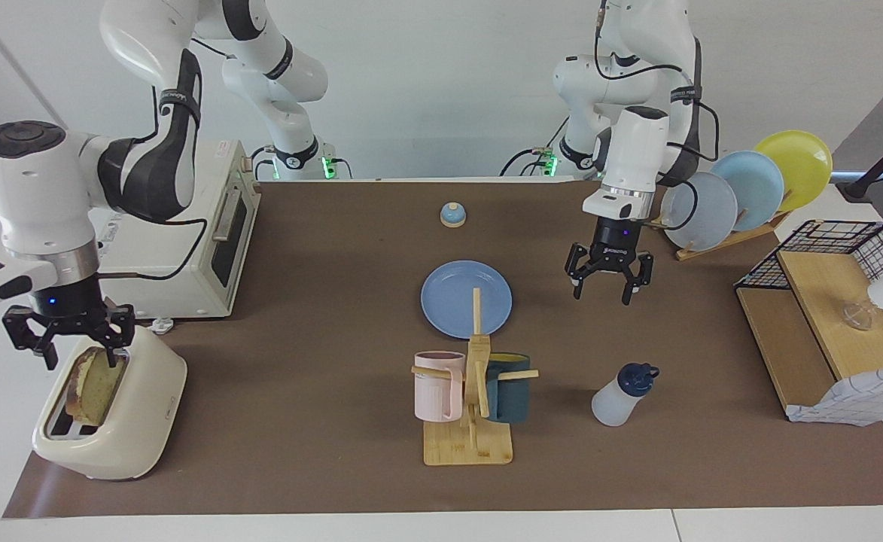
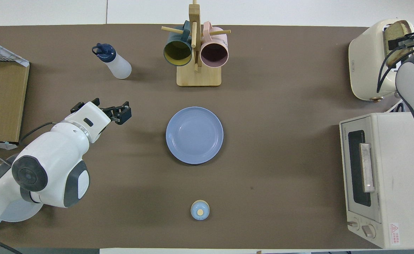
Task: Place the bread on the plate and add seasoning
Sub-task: 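Reach the left gripper toward the white bottle with blue cap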
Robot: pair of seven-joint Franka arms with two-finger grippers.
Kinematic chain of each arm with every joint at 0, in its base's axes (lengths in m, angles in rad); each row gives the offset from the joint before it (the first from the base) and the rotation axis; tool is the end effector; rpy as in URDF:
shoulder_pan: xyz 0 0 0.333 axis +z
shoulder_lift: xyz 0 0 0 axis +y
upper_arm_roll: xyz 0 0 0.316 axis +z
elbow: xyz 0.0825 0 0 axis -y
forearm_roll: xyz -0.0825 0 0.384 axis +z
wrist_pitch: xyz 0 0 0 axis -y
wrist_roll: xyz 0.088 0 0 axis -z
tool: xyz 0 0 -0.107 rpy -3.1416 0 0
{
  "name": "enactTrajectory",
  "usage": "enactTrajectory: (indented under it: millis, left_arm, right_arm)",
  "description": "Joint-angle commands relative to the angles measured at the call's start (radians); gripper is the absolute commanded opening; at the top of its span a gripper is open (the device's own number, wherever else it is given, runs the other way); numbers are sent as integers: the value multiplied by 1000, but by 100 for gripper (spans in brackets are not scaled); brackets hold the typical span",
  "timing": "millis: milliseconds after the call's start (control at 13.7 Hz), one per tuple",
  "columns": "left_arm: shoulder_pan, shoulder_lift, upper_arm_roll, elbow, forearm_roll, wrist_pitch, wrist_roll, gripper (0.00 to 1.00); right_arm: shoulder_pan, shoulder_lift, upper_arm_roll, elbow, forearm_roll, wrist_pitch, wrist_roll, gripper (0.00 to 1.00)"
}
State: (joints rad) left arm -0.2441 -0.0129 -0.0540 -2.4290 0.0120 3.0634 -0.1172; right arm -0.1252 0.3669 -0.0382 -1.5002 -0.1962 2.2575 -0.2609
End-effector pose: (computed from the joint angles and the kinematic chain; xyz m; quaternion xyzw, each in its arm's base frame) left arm 0.5060 -0.1565 0.3852 0.9437 -0.0912 0.3117 0.0629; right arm 0.6944 -0.1157 0.5004 0.9721 0.0963 0.1691 0.1313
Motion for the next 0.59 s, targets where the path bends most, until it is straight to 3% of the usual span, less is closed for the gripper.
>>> enactTrajectory:
  millis: [0, 73, 146, 439, 512]
  left_arm:
    - [3, 74, 6, 8, 13, 95, -18, 100]
    - [3, 93, 9, 24, 6, 103, -18, 100]
    - [3, 117, 11, 47, 6, 103, -18, 100]
    - [-3, 200, 26, 136, 6, 103, -16, 100]
    - [-10, 218, 45, 155, 6, 103, -16, 100]
  right_arm:
    - [-11, -17, 8, -32, -11, 25, -14, 70]
    - [-11, -17, 8, -32, -11, 25, -14, 69]
    - [-11, -17, 8, -32, -12, 25, -15, 59]
    - [-13, -17, 6, -23, -17, 19, -82, 0]
    - [-14, -17, 5, -19, -19, 14, -98, 0]
